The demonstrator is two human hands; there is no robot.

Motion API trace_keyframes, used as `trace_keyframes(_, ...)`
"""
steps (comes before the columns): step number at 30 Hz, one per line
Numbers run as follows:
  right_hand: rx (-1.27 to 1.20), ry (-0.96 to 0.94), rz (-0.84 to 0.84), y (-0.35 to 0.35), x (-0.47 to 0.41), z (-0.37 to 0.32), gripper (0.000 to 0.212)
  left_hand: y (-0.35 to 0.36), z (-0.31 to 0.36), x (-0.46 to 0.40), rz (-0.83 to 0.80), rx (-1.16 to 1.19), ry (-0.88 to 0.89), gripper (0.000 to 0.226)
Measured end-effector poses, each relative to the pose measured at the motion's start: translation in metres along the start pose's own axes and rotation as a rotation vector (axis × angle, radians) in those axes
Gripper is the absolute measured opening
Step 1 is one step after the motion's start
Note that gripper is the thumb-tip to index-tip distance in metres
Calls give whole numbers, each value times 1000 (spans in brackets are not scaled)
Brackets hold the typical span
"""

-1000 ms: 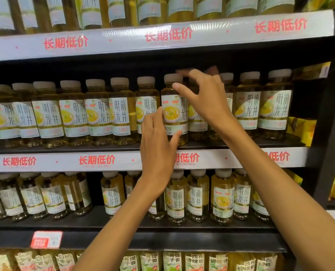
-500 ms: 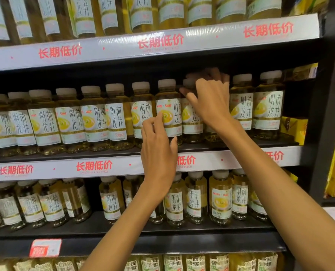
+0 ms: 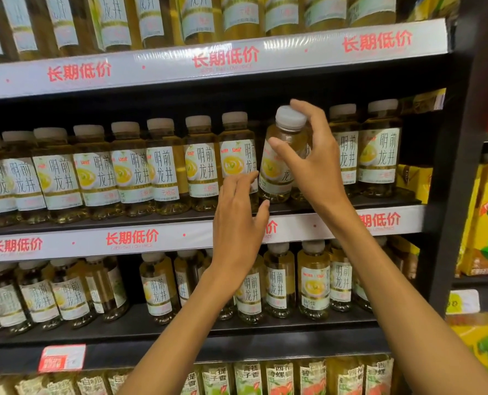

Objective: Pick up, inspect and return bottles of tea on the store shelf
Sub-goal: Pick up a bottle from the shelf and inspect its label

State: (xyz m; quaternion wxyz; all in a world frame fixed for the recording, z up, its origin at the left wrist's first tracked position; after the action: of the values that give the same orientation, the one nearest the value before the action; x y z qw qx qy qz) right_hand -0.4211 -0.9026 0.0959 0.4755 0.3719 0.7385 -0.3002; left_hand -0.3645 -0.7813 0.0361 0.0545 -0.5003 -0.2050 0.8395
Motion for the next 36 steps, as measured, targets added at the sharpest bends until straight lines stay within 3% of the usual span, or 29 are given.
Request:
trace_keyframes(6, -106, -46, 29, -11, 10, -24, 56, 2, 6, 1, -100, 167, 33, 66)
trace_keyframes(10, -365, 38, 60, -23, 10, -41, 50, 2, 6, 8, -214, 358, -45, 69)
trace_keyframes(14, -501, 115, 11, -19, 19, -50, 43, 3, 8, 28, -345, 676, -200, 52)
trace_keyframes(20, -721, 426, -230, 12, 57, -25, 33, 4, 0, 90, -447, 812, -394, 44)
trace_keyframes(24, -944, 621, -374, 35, 90, -16, 29, 14, -7, 131, -499, 1056, -656, 54)
trace_keyframes(27, -907, 673, -358, 38, 110, -7, 29, 15, -6, 146, -526, 1213, -793, 49)
trace_keyframes(32, -1043, 865, -330, 47, 152, 2, 42, 26, 1, 172, -640, 1494, -975, 72)
trace_keyframes(34, -1162, 958, -301, 51, 167, 2, 40, 30, 0, 182, -684, 1491, -1004, 73)
trace_keyframes(36, -1201, 979, -249, 49, 174, 4, 29, 33, -15, 190, -673, 1280, -1008, 73)
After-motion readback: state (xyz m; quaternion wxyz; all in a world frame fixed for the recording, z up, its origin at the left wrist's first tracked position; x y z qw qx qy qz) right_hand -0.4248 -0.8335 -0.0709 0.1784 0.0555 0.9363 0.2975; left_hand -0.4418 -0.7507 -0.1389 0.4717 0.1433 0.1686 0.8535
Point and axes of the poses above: each hand's wrist, its own x-axis away from the middle knuckle, its own y-axis out of the palm, z = x × y, the point moved 8 cm from there along -x, towards the middle knuckle, and after that the axes turned 3 degrees about -y, right-handed, at the moved point
